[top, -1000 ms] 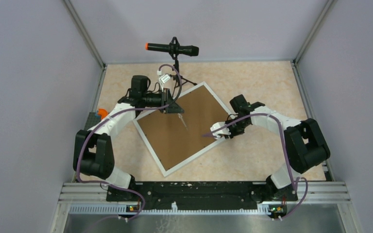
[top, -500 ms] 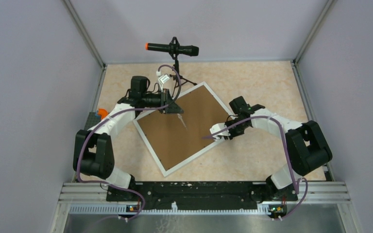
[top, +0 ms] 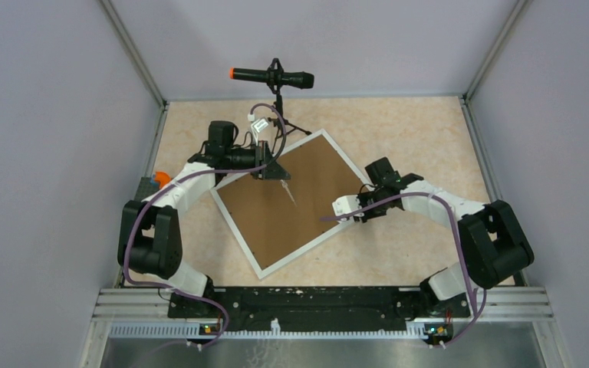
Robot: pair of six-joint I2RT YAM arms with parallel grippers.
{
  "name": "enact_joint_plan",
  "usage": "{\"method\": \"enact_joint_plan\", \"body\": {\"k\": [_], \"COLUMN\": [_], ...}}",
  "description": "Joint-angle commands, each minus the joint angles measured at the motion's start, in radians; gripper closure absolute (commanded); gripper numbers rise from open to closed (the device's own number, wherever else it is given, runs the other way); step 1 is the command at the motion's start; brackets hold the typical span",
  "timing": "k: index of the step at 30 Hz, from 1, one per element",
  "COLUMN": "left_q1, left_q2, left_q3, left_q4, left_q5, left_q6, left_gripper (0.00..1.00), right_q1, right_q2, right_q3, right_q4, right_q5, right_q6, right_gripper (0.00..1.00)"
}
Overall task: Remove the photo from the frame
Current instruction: Adjust the photo frame at the center of the board.
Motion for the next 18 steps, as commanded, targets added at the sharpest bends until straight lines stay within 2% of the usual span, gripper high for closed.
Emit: {"method": "enact_joint_plan", "body": {"k": [1,5,7,8,10,13,18], "left_q1": [0.006,0.006,0.006,0.006,0.006,0.006,0.005], "left_q2": [0.002,0.011,0.013,0.013,0.012,0.010,0.016], "left_q3": [-0.005,0.000,0.001,-0.001,-0.004,-0.007,-0.001], "left_q4": [0.044,0.038,0.036,0.036,0.037,0.042,0.046], "left_q5": [0.006,0.005,0.005,0.006,0.005,0.006,0.014], "left_q6": [-0.001,0.002,0.002,0.004,0.005,0.004,-0.001], "left_gripper": [1.00,1.00,1.00,1.00,1.00,1.00,1.00], "right_q1": [0.008,0.008,0.008,0.008,0.008,0.008,0.008], "right_q2": [-0.032,-0.049,-0.060,-0.068,-0.086,-0.104,-0.064], "right_q3": [-0.016,-0.025,-0.022,-0.021,-0.029,-0.030,0.029], "right_q4": [0.093,0.105,0.087,0.077,0.087,0.087,-0.013], "right_q5": [0.055,0.075,0.064,0.058,0.054,0.049,-0.028], "right_q6": [0.027,0.028,0.027,0.014,0.010,-0.010,-0.054], "right_gripper": [1.00,1.00,0.74,0.57,0.40,0.34,0.37]}}
